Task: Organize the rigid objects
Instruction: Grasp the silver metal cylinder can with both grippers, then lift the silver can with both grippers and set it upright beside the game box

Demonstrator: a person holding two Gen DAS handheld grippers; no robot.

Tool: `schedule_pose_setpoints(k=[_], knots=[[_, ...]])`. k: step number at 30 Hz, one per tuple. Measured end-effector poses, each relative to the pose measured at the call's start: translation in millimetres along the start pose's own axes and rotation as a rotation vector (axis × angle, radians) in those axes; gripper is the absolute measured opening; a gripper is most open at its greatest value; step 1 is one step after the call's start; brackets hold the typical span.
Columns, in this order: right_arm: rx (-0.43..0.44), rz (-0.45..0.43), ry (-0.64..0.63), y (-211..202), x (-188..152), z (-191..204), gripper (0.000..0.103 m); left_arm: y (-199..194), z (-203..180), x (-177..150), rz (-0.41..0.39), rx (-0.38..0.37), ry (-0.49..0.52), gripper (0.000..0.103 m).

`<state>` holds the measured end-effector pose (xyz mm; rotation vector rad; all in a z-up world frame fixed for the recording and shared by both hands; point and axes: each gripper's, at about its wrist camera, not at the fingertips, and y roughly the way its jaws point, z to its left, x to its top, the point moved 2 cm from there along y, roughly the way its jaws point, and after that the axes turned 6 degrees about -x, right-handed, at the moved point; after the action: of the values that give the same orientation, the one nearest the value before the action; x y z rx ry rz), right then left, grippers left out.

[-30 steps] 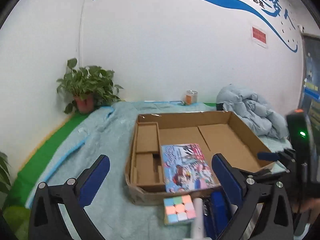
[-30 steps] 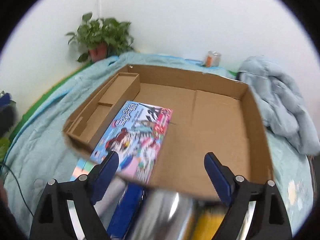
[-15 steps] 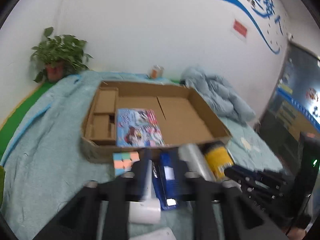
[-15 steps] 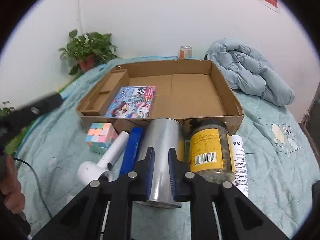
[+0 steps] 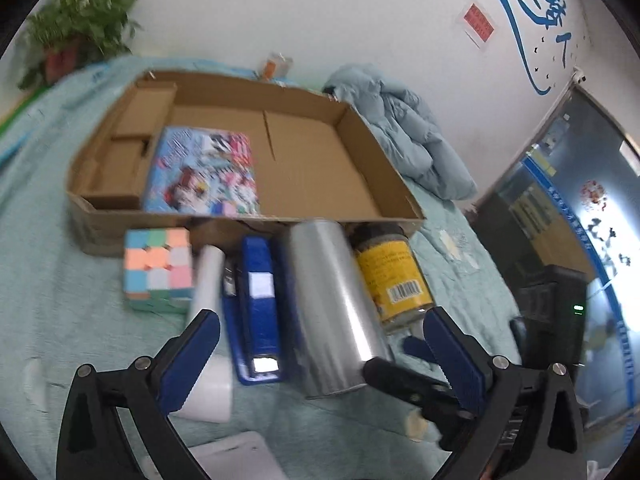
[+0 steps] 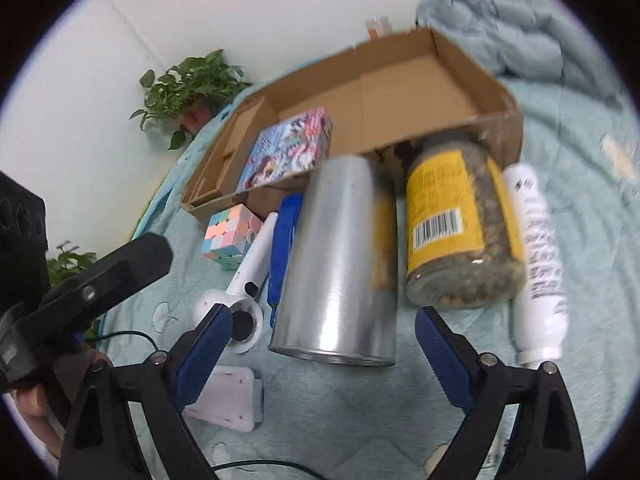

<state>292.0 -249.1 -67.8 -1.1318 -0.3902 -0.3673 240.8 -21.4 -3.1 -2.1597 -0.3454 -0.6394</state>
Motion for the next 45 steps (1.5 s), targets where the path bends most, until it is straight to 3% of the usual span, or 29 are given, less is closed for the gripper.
schedule_pose_setpoints(k=[4,8,14,20,23,28,32,34,38,45], knots=[[0.035,0.139,0.059,34,-2,-6,0.085,27,8,3,0.081,-0.078,-0.051,0.102],[0.051,0.157,0.044,43,-4,-4,0.083,40,13,0,0.114,-0.140,-0.094,0.101],[-0.041,0.150,-0.097,18,-19,3,0.083,38,7,-20,0.167,-0.186,-0.100,0.101],[-0.052,0.242,-0.215,-11,-77,11,0.084,38,-7,-52,0.237,-0.238,-0.163,0.101],[0.018,0.277,-0.218,-20,-85,13,0.085,43,-10,-63,0.263,-0.200,-0.164,0.101],[0.098,0.305,-0.131,-11,-69,-2,0.085,54,-11,-73,0.319,-0.158,-0.177,0.097],[0.091,0.355,-0.151,14,-65,11,0.086,62,-9,-76,0.339,-0.089,-0.162,0.095],[0.061,0.340,-0.184,18,-66,22,0.087,65,-6,-76,0.347,-0.063,-0.164,0.088],[0.018,0.319,-0.218,26,-63,34,0.088,68,-1,-77,0.340,-0.074,-0.173,0.088],[0.020,0.287,-0.194,22,-62,34,0.088,58,-13,-73,0.294,-0.067,-0.143,0.087]])
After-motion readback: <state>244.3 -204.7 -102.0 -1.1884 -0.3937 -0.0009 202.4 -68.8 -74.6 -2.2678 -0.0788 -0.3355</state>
